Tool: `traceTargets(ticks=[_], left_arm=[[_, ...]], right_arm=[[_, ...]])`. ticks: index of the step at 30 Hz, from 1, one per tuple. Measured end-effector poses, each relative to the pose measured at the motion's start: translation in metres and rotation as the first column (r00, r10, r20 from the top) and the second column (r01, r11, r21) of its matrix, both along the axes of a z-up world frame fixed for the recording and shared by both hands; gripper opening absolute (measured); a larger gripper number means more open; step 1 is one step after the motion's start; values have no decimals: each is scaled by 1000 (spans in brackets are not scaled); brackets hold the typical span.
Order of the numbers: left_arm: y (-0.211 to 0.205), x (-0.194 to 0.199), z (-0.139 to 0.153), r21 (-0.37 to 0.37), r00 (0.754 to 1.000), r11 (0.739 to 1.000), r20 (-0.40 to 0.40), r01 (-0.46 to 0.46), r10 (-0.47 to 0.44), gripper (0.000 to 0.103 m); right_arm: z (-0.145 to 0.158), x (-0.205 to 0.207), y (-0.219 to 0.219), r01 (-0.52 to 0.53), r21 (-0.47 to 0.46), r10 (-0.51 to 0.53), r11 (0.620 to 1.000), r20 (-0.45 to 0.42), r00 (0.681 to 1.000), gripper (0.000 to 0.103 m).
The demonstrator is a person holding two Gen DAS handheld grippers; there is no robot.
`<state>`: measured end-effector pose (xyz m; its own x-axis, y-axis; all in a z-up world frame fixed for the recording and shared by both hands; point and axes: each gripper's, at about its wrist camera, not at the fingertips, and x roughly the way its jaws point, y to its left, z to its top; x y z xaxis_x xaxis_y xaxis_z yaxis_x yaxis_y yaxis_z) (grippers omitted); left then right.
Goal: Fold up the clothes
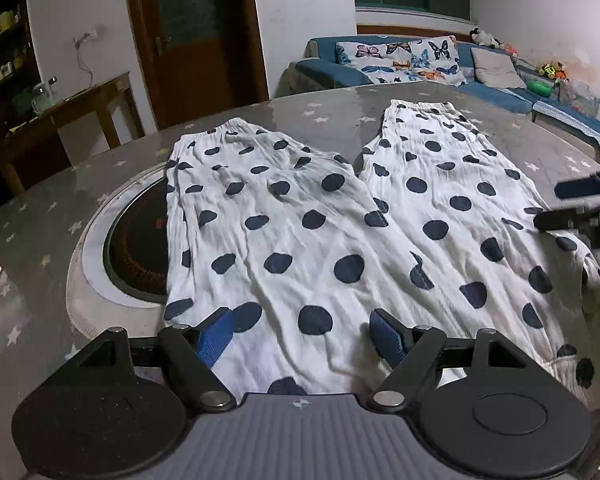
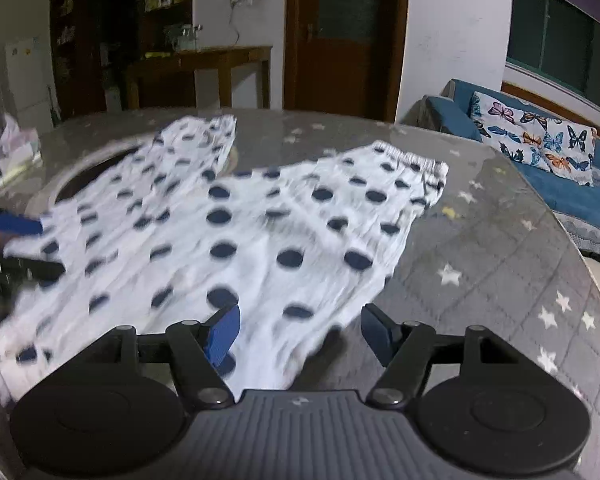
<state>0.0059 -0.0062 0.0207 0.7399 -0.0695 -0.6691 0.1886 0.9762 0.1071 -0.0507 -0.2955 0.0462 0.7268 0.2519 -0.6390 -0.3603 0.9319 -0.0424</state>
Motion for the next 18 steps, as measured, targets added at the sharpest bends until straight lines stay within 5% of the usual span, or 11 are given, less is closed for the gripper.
traceTargets(ticks=[7,11,18], left_arm=[[-10,-16,17,-31,998,998,39,52,-51,78],[-32,-31,26,-59,986,985,55,160,-156,78],[-85,-57,30,-82,909,906,72,415,-410,76]], right_arm=[[-2,-16,-11,54,48,-54,997,4,999,69],[-10,-16,-14,63,56,-62,996,-23,998,69],[4,-5,-35,98,107,-97,989,-22,995,66]])
